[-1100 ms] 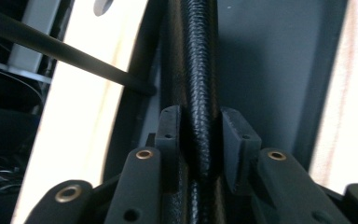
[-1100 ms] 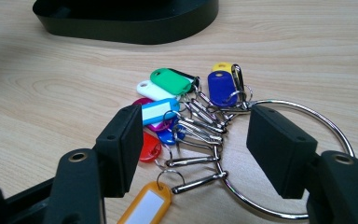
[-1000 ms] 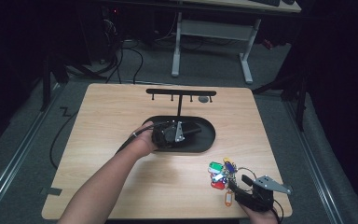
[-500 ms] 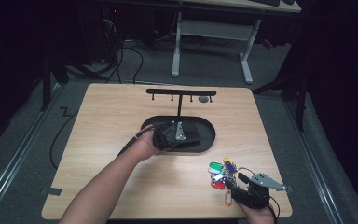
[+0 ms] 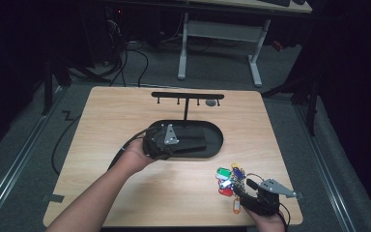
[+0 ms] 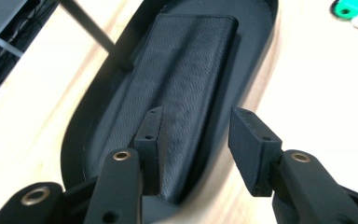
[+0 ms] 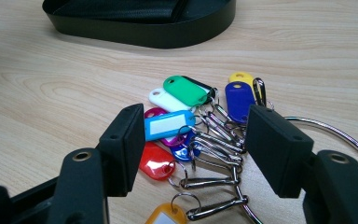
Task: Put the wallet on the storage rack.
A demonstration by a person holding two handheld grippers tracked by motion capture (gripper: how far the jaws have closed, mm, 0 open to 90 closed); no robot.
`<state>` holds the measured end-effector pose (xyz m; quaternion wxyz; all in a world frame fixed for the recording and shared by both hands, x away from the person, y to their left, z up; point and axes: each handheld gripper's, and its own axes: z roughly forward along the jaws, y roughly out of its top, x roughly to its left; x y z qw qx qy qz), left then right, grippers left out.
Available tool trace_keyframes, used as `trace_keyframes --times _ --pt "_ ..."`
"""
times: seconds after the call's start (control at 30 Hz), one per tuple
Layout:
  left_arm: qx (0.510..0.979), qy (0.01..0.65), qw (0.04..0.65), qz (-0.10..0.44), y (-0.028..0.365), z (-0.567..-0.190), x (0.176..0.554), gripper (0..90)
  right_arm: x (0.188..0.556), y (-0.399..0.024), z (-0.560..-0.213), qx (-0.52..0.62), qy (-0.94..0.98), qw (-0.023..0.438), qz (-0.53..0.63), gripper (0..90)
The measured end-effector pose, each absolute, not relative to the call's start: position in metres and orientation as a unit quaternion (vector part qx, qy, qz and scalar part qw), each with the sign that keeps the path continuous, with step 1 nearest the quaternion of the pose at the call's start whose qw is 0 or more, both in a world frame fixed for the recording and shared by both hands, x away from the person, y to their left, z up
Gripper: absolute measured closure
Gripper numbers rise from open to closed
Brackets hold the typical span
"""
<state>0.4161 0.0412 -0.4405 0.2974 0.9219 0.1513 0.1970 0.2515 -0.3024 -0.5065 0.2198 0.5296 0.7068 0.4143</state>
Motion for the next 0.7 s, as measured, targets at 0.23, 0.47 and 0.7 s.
trace_keyframes --times 0.23,0.47,0.7 --pt "0.918 0.179 0.311 0.166 0.069 -0.452 0.396 55.4 0.253 -0.301 -0.507 0.53 0.708 0.217 0.414 39.9" --pt "0.893 0.222 0.346 0.184 0.11 -0.475 0.355 50.5 0.254 -0.302 -0.508 0.53 0.71 0.214 0.412 41.5" --pt "0.879 0.258 0.355 0.184 0.134 -0.497 0.324 45.4 0.254 -0.301 -0.509 0.528 0.713 0.213 0.41 42.6"
